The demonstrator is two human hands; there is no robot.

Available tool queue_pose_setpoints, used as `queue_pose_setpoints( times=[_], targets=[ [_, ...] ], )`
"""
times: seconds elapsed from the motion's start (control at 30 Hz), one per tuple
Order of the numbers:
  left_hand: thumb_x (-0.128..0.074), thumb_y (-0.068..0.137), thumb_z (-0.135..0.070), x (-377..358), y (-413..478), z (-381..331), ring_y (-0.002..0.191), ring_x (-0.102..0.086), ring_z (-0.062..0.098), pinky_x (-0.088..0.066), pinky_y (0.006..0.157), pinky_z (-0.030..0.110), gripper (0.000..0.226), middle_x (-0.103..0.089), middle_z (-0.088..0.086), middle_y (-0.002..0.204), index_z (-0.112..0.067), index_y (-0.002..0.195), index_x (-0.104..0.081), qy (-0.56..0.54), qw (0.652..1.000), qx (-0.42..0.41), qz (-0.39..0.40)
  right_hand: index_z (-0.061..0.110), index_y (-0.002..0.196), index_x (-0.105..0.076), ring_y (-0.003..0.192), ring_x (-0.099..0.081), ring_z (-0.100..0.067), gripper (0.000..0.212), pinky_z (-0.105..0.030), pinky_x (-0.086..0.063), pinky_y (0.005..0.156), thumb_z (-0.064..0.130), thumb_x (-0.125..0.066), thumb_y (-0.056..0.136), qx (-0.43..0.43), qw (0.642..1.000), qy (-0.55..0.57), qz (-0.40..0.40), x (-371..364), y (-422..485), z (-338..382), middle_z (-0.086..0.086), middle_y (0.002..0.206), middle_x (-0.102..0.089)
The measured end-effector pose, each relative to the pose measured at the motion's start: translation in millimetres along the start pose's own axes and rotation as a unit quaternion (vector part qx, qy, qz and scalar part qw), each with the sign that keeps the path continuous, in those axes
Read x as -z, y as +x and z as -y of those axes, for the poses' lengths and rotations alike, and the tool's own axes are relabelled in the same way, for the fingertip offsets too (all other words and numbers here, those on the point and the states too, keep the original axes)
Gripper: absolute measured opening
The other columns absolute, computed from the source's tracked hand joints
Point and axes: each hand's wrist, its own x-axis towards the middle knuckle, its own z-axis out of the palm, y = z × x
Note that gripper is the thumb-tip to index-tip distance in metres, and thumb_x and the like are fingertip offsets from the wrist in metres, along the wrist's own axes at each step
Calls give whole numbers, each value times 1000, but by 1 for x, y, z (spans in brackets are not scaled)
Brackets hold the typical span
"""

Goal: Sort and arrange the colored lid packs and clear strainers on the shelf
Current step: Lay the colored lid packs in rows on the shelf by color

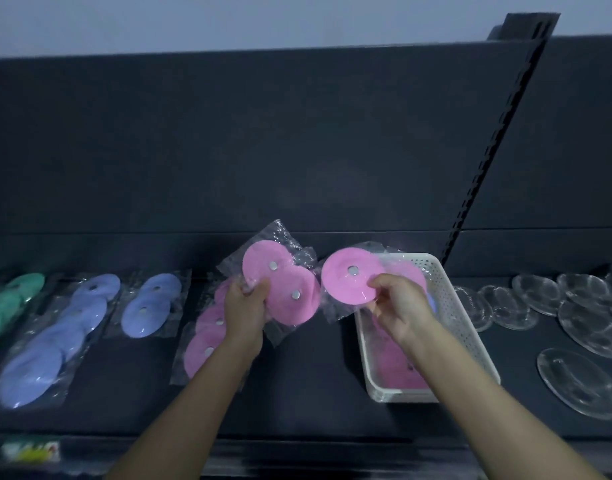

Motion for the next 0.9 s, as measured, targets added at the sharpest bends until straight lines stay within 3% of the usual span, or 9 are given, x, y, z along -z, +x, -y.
queue_pose_setpoints(
  times=[0.1, 0.2, 0.3, 0.43, 0.53, 0.6, 0.7, 0.77, 0.9],
  targets=[
    [-61, 84, -13, 13, 5, -2, 72, -51, 22, -46, 60, 33, 14, -54, 10, 82, -14, 80, -48, 10, 999, -10, -38, 3, 83, -58, 75, -60, -20, 23, -26, -57, 59, -16, -46, 81, 34, 999, 37, 19, -16, -9, -9, -12, 78, -61],
    [-62, 87, -16, 26, 13, -3, 58, -44, 19, -34, 48, 28, 18, -51, 11, 78, -15, 79, -46, 16, 998, -4, -58, -1, 91, -57, 82, -64, -24, 17, -35, -58, 74, -13, -48, 85, 10, 996, 64, 67, -33, -17, -26, -17, 87, -64],
    [-68, 84, -21, 33, 21, -5, 61, -50, 20, -41, 52, 30, 20, -56, 11, 82, -13, 88, -50, -2, 998, 25, -53, -2, 88, -56, 79, -62, -25, 9, -36, -57, 72, -9, -51, 87, -54, 992, 69, 96, -45, -24, -56, -18, 86, -63],
    [-61, 90, -11, 38, 27, -9, 71, -56, 20, -49, 72, 38, 14, -60, 5, 82, -9, 99, -51, -66, 994, 77, -37, 5, 88, -55, 75, -61, -23, 12, -35, -57, 73, -7, -56, 86, -72, 995, -26, 58, -49, -23, -97, -14, 82, -65],
    [-62, 90, -11, 43, 32, -11, 65, -56, 18, -48, 64, 35, 13, -61, 4, 79, -10, 93, -50, -96, 991, 98, -1, 6, 89, -55, 77, -63, -24, 13, -39, -53, 82, -7, -58, 86, -70, 997, -29, 29, -51, -17, -109, -14, 84, -68],
    [-67, 86, -12, 46, 36, -9, 62, -55, 16, -46, 59, 30, 21, -61, 4, 77, -13, 84, -47, -71, 993, 87, 36, 5, 89, -55, 77, -64, -25, 12, -41, -53, 83, -7, -57, 87, -64, 998, -21, 14, -53, -14, -111, -16, 85, -69],
    [-69, 81, -1, 48, 40, -5, 75, -55, 20, -48, 74, 34, 24, -57, 3, 81, -13, 86, -48, 6, 994, 58, 89, 2, 91, -54, 75, -65, -25, 11, -39, -55, 77, -8, -56, 87, -61, 998, -5, -9, -52, -8, -116, -18, 86, -68],
    [-67, 78, 3, 48, 45, 0, 77, -50, 20, -45, 74, 34, 27, -51, 3, 80, -13, 82, -45, 76, 991, 28, 102, -1, 92, -54, 75, -65, -26, 12, -36, -57, 71, -10, -57, 86, -63, 998, -8, -19, -49, -4, -119, -20, 86, -67],
    [-65, 78, 3, 43, 50, 3, 87, -65, 21, -54, 77, 34, 30, -66, 5, 97, -18, 95, -54, 129, 982, -4, 136, 8, 97, -53, 71, -57, -19, 30, -32, -56, 68, -12, -62, 77, 14, 984, -165, -62, -36, 1, -124, -13, 83, -57]
  ],
)
